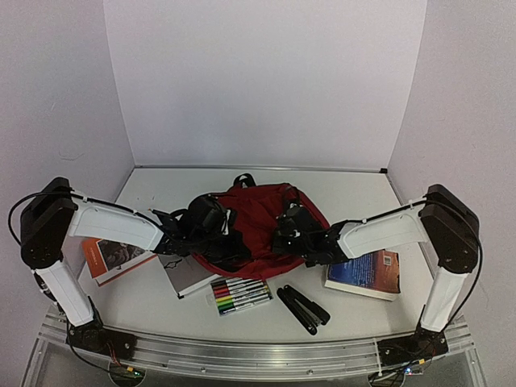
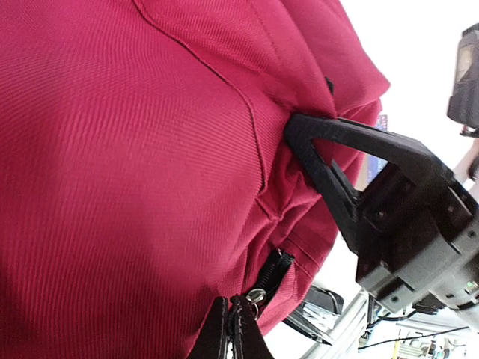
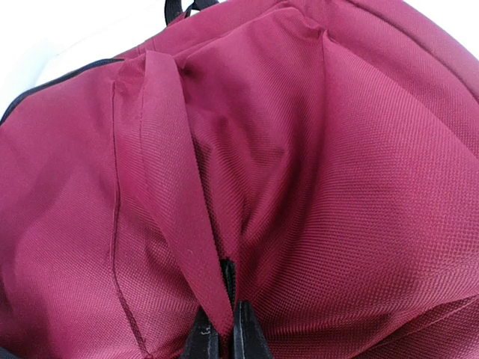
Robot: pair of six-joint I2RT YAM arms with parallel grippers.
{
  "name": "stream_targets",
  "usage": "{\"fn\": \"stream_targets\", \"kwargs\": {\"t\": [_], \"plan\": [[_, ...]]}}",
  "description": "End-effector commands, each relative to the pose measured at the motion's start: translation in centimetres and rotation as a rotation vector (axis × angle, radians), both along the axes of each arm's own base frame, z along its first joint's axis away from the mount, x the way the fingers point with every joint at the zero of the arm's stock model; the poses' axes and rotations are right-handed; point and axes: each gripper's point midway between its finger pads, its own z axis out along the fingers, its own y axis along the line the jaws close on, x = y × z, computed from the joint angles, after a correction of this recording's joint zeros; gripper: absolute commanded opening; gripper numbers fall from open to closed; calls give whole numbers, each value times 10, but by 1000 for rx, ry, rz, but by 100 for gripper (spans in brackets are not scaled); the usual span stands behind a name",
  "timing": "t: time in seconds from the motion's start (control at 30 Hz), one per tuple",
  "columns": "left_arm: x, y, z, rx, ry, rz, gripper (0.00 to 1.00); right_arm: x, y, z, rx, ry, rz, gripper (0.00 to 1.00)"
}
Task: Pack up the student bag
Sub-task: Unzip the student bag at the center of the board.
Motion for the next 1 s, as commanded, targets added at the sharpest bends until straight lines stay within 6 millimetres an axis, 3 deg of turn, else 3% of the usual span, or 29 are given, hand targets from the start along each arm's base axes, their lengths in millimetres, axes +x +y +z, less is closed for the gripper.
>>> {"fn": "stream_targets", "kwargs": {"t": [0.0, 0.3, 0.83, 0.97], "plan": [[1, 9, 24, -4, -38, 5, 0, 17, -41, 12, -56, -32, -127, 0], [-5, 15, 55, -39, -78, -37, 0, 23, -52, 10, -54, -11, -130, 0], [29, 78, 71, -10, -122, 88, 0, 21, -58, 13, -38, 1, -120, 0], [33, 85, 75, -13, -144, 100, 0, 20, -53, 16, -32, 2, -94, 0]]}}
